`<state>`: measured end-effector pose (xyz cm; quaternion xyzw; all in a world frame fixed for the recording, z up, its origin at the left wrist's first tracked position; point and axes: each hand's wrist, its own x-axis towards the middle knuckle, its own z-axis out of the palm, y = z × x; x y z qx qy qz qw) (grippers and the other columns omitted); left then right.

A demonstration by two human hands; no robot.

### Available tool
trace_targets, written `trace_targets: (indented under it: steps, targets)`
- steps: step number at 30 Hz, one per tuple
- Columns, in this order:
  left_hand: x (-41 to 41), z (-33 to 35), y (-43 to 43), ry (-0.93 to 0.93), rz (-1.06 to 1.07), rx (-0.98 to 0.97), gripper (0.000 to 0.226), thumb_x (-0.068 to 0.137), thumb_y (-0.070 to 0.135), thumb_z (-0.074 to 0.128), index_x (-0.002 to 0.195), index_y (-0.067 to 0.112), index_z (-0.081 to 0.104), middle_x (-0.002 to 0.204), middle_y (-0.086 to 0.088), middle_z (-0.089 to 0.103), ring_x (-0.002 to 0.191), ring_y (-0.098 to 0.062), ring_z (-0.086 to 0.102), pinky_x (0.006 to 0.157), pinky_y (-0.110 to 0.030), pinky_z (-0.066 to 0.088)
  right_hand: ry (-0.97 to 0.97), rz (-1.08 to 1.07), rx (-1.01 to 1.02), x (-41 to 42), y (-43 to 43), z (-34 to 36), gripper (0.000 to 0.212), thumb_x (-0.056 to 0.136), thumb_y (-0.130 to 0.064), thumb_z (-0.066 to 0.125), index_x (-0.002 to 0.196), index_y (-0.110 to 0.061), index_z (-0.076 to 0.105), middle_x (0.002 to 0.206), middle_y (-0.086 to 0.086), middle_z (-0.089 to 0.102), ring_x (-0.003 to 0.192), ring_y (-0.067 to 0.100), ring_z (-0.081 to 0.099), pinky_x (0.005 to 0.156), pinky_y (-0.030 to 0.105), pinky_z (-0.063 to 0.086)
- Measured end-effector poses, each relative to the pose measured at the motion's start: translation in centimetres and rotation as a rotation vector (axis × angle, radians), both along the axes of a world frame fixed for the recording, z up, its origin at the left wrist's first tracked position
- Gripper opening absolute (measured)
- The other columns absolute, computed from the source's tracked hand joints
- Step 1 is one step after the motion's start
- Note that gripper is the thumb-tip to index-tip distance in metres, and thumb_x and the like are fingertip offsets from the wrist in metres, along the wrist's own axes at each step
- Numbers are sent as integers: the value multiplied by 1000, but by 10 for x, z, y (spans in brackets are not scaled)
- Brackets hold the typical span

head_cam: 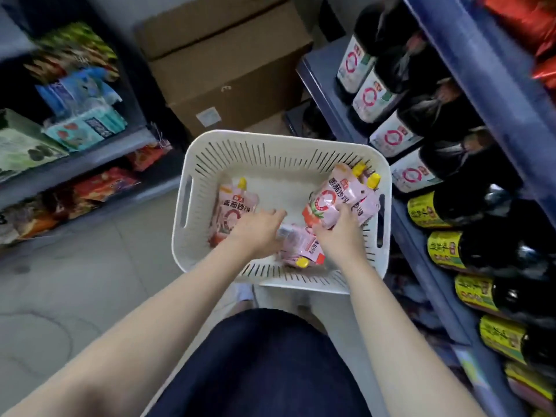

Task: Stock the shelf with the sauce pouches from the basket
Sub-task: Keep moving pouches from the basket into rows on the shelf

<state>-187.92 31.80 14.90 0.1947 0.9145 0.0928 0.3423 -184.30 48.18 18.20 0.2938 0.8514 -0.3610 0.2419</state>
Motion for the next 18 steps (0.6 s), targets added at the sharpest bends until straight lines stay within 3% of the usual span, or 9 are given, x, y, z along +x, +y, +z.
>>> trace_targets:
  steps: [3,7,11,16,18]
  targets:
    - [-2,-31,10,-161,58,91,68,80,36,68,139,15,43,135,-9,55,123,-28,52,99,-36,44,-4,-216,-11,-5,6,-25,76,80,-40,72,141,-12,37,141,12,46,125,33,49,100,43,45]
    - [-4,-59,23,-297,45,159,99,55,56,85,138,18,46,132,-5,55,118,-26,52,101,-40,43,94,-436,-65,-7,15,-44,69,83,-20,71,142,-14,35,142,7,45,126,25,49,96,31,40]
    - [-6,-69,38,-314,49,93,110,48,63,85,140,21,41,134,-5,51,122,-29,47,105,-40,39,176,-535,-214,-5,13,-58,74,78,-10,75,139,-16,32,138,9,48,115,16,52,91,27,43]
    - [-8,-67,49,-227,-55,23,96,47,71,79,116,13,47,114,-5,57,106,-28,53,89,-38,44,142,-446,-168,-14,8,-73,68,51,-52,73,106,-24,44,117,6,58,106,24,60,91,48,52]
    - [-7,-66,49,-200,-85,14,104,42,78,76,117,12,48,115,-5,59,106,-28,55,91,-38,46,114,-372,-137,-22,7,-77,71,57,-49,77,109,-20,39,116,5,57,111,29,57,95,49,48]
